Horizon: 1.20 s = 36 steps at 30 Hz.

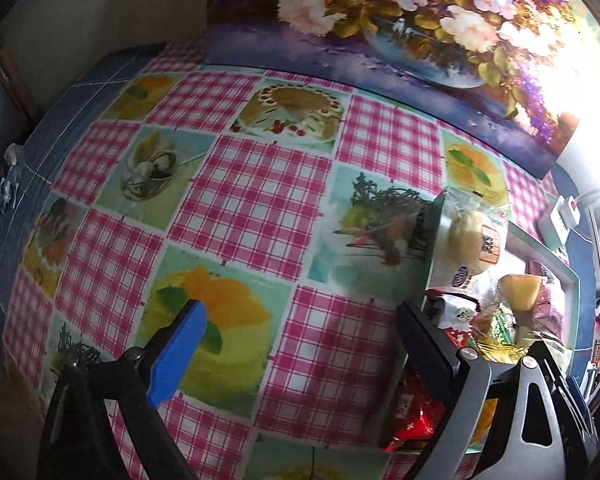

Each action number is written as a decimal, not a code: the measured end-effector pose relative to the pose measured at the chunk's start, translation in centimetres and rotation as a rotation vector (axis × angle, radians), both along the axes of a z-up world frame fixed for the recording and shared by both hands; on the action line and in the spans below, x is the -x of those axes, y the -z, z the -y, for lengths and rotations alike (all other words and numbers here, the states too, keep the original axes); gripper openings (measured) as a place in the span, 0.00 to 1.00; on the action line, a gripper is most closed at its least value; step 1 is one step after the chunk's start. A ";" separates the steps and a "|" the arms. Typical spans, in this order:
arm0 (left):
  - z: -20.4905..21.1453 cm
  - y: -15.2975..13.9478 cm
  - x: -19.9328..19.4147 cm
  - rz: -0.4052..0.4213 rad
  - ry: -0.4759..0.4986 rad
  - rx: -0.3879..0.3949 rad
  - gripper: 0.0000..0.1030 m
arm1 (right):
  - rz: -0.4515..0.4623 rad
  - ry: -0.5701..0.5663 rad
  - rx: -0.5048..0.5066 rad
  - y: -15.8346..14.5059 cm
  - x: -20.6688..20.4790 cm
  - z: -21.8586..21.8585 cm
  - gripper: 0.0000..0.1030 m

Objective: Organize snacks

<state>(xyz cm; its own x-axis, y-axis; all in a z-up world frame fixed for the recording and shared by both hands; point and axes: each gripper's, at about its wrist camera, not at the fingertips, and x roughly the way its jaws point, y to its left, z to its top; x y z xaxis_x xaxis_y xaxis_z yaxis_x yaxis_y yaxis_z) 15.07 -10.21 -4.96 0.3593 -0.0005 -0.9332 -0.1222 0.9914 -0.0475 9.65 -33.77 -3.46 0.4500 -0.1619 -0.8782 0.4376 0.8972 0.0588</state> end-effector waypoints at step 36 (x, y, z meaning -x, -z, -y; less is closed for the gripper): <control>-4.2 -3.0 11.2 0.104 0.059 -0.230 0.92 | 0.042 -0.155 0.015 -2.8 8.7 -6.0 1.00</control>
